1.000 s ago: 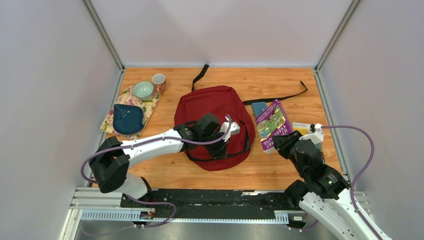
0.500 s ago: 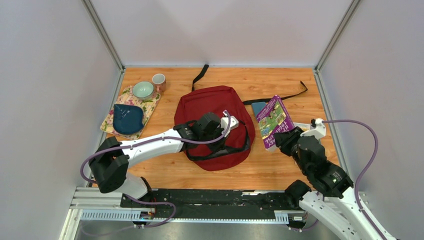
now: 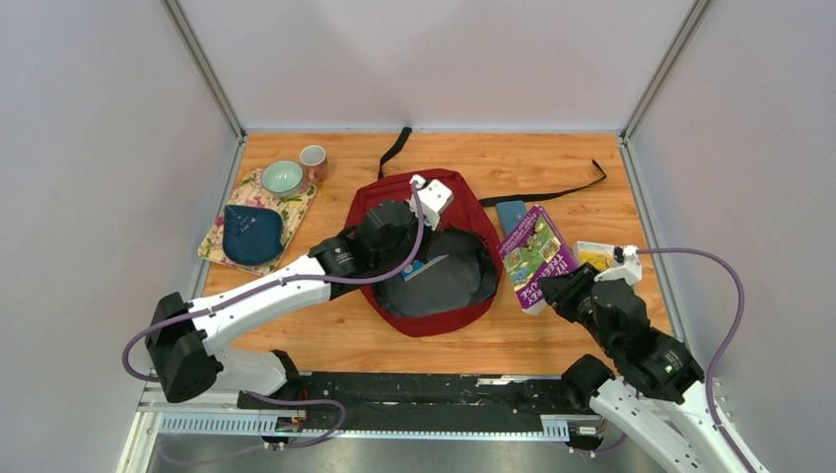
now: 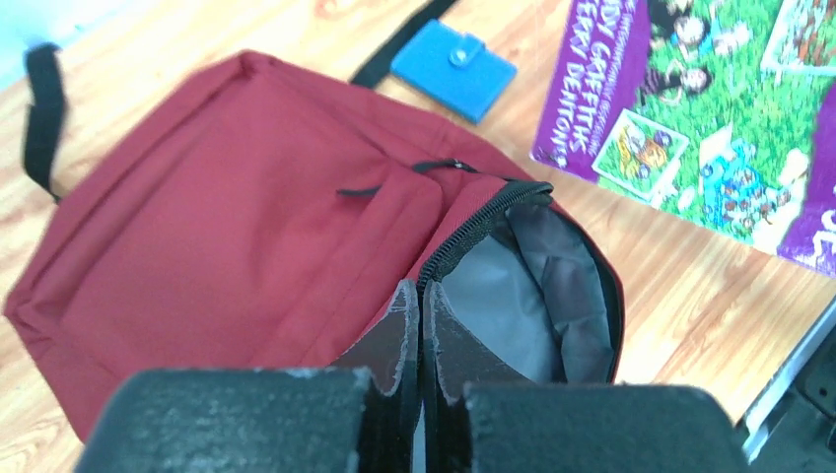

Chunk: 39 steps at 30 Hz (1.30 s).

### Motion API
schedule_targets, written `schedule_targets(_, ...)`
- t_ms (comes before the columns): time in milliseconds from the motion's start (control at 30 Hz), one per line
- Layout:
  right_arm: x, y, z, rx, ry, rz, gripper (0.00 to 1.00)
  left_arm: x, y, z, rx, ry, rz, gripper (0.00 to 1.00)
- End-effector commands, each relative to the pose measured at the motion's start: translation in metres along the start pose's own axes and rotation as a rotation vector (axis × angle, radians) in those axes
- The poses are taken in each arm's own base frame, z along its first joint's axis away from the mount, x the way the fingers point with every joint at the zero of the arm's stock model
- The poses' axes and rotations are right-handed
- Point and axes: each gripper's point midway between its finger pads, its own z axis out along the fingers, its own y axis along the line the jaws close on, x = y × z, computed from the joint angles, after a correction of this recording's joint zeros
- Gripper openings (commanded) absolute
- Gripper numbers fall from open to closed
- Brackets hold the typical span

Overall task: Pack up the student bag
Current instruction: Place the book in the student bag.

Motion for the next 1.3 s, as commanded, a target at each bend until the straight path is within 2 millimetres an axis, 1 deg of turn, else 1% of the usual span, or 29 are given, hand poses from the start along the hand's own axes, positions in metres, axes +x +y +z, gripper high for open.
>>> schedule_targets(0,-0.032,0.007,-0.019,-0.037,-0.132,0.108,0.0,-0.071,0.01,-0.021,-0.052,-0.256,-0.06,0.0)
schedule_targets(67,-0.039,0.003,-0.027,-0.046,-0.168,0.114,0.0,-0.079,0.012,-0.026,-0.058,-0.297,-0.077,0.0)
schedule_targets(100,-0.04,0.006,-0.03,-0.064,-0.167,0.117,0.0,-0.081,0.011,-0.028,-0.055,-0.313,-0.084,0.0)
schedule_targets(133,-0.039,0.009,-0.032,-0.078,-0.154,0.118,0.0,-0.085,0.011,-0.031,-0.053,-0.335,-0.09,0.0)
schedule_targets(167,-0.031,0.015,-0.034,-0.104,-0.105,0.118,0.0,-0.089,0.011,-0.032,-0.052,-0.362,-0.097,0.0)
schedule_targets(233,-0.027,0.024,-0.042,-0.127,-0.048,0.141,0.0,-0.095,0.009,-0.034,-0.048,-0.388,-0.096,0.0)
schedule_targets(267,-0.018,0.023,-0.047,-0.129,0.004,0.14,0.0,-0.1,0.007,-0.035,-0.041,-0.402,-0.093,0.0)
schedule_targets(300,-0.016,0.024,-0.051,-0.13,0.026,0.158,0.0,-0.102,0.005,-0.034,-0.037,-0.405,-0.085,0.0)
schedule_targets(333,-0.018,0.029,-0.058,-0.152,0.035,0.171,0.0,-0.102,0.004,-0.032,-0.032,-0.4,-0.079,0.0)
schedule_targets(400,-0.01,0.04,-0.067,-0.21,0.1,0.181,0.0,-0.105,-0.002,-0.031,-0.016,-0.406,-0.064,0.0)
schedule_targets(433,-0.005,0.046,-0.068,-0.221,0.136,0.194,0.0,-0.103,-0.003,-0.029,-0.013,-0.403,-0.061,0.0)
schedule_targets(467,0.005,0.055,-0.072,-0.259,0.206,0.196,0.0,-0.103,-0.006,-0.029,-0.006,-0.41,-0.063,0.0)
schedule_targets(500,0.01,0.059,-0.073,-0.269,0.242,0.202,0.0,-0.104,-0.007,-0.029,-0.004,-0.413,-0.065,0.0)
schedule_targets(533,0.024,0.063,-0.072,-0.272,0.321,0.21,0.0,-0.102,-0.008,-0.026,-0.001,-0.407,-0.065,0.0)
schedule_targets(633,0.035,0.075,-0.071,-0.323,0.391,0.262,0.0,-0.105,-0.011,-0.027,0.008,-0.408,-0.069,0.0)
schedule_targets(700,0.041,0.085,-0.062,-0.376,0.403,0.296,0.0,-0.105,-0.013,-0.028,0.012,-0.411,-0.068,0.0)
schedule_targets(733,0.046,0.091,-0.062,-0.405,0.44,0.313,0.0,-0.106,-0.013,-0.029,0.011,-0.414,-0.068,0.0)
schedule_targets(767,0.048,0.1,-0.056,-0.446,0.451,0.342,0.0,-0.106,-0.013,-0.03,0.012,-0.412,-0.069,0.0)
schedule_targets(867,0.053,0.115,-0.048,-0.497,0.493,0.358,0.0,-0.106,-0.015,-0.031,0.015,-0.411,-0.069,0.0)
schedule_targets(933,0.06,0.118,-0.039,-0.482,0.528,0.355,0.0,-0.107,-0.016,-0.034,0.015,-0.417,-0.072,0.0)
schedule_targets(967,0.056,0.124,-0.037,-0.505,0.517,0.355,0.0,-0.107,-0.016,-0.034,0.016,-0.418,-0.07,0.0)
schedule_targets(1033,0.059,0.125,-0.025,-0.488,0.524,0.359,0.0,-0.11,-0.018,-0.037,0.024,-0.427,-0.069,0.0)
schedule_targets(1067,0.054,0.131,-0.021,-0.515,0.504,0.365,0.0,-0.109,-0.019,-0.037,0.024,-0.425,-0.07,0.0)
schedule_targets(1100,0.054,0.133,-0.016,-0.511,0.512,0.391,0.0,-0.11,-0.019,-0.038,0.028,-0.428,-0.073,0.0)
schedule_targets(1133,0.056,0.138,-0.009,-0.537,0.532,0.403,0.0,-0.111,-0.021,-0.04,0.033,-0.432,-0.072,0.0)
schedule_targets(1167,0.057,0.138,-0.002,-0.536,0.54,0.423,0.0,-0.111,-0.022,-0.041,0.035,-0.434,-0.075,0.0)
schedule_targets(1200,0.062,0.137,0.008,-0.504,0.572,0.464,0.0,-0.112,-0.022,-0.042,0.037,-0.437,-0.075,0.0)
schedule_targets(1233,0.062,0.14,0.011,-0.527,0.58,0.468,0.0,-0.113,-0.022,-0.044,0.038,-0.443,-0.078,0.0)
schedule_targets(1267,0.061,0.138,0.017,-0.514,0.578,0.478,0.0,-0.114,-0.023,-0.046,0.04,-0.446,-0.08,0.0)
